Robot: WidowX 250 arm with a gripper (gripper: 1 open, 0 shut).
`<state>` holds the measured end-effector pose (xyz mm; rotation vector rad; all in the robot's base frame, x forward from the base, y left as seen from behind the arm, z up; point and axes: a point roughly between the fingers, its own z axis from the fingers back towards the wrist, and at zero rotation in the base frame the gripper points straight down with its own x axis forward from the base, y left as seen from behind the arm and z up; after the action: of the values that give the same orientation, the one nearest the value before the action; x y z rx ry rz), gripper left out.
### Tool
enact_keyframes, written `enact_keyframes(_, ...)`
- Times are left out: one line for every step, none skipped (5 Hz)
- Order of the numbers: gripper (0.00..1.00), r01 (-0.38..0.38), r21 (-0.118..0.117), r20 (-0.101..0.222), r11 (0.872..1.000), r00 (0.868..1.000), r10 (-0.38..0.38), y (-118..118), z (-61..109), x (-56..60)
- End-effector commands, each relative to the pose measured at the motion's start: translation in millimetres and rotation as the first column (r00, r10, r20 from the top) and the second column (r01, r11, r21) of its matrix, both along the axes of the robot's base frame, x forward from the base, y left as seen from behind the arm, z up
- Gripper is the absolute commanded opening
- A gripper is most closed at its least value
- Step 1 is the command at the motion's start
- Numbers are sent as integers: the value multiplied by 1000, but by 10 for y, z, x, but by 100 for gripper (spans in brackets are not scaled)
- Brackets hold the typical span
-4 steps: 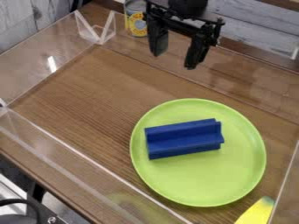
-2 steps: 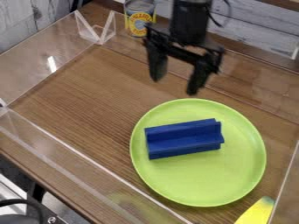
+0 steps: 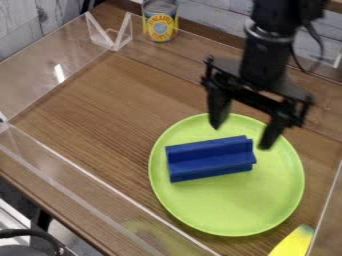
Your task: Put the banana in the green plate
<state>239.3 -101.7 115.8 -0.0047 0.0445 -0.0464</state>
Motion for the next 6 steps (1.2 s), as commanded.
enact_keyframes(100,12,-28,81,1000,997,-10,-259,69,-94)
enact_keyframes(100,21,-36,101,999,995,-17,-403,-31,-163)
enact_keyframes(100,24,-42,106,999,994,-19,-476,-109,-193)
enact_keyframes(100,31,-49,110,998,994,-26,-530,-191,-196)
enact_keyframes(100,44,-59,124,997,992,-37,-537,-282,-196)
enact_keyframes(100,62,-70,137,996,989,-52,-545,-363,-189)
